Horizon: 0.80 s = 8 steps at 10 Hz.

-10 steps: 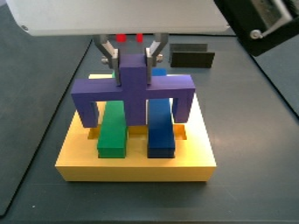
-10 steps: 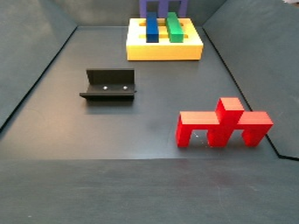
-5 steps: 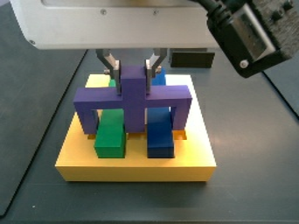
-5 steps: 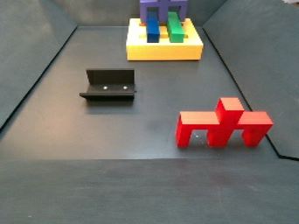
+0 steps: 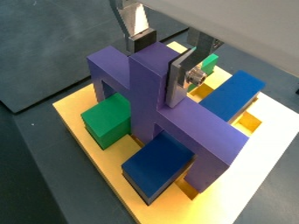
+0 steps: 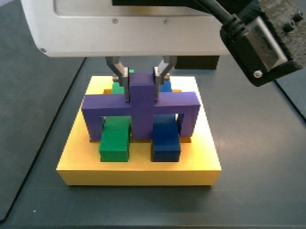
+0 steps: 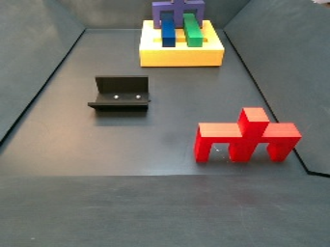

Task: Pick up the purple object. Move up. Place the purple object on the fixture. Regrasp the purple object. Move to above the board. Insert the purple object.
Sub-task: Insert the purple object.

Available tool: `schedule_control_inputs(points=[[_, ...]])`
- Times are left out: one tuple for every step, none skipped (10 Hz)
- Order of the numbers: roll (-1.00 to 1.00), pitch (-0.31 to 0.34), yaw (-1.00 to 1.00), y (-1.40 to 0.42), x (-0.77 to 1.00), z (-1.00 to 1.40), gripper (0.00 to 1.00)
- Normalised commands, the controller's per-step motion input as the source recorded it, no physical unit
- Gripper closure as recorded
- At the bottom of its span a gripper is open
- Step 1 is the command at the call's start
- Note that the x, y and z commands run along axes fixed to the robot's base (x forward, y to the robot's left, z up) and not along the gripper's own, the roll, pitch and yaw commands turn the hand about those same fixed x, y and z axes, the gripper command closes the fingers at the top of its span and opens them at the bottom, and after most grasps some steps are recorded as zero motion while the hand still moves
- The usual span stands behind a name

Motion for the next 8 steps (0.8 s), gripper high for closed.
schedule_control_inputs(points=[[-0.02,-0.059,-0.01,-0.02,0.06,-0.09,1.00],[0.00,-0.019,-0.13,-0.05,0.08,-0.07,1.00],[0.00,-0.014,-0.19,-0.07,0.03,-0.06,1.00],[0.00,0.000,-0.26,-0.10,0.00,0.00,1.00],[0.01,0.000,-0.28,-0.08,0.00,-0.02,1.00],[0.00,0.000,-0.21,-0.05,0.00,-0.03,1.00],[0.00,-0.011,0.00,0.00,-0.02,-0.05,1.00],[0.08,0.000,0.03,0.00,0.07,-0.18,1.00]])
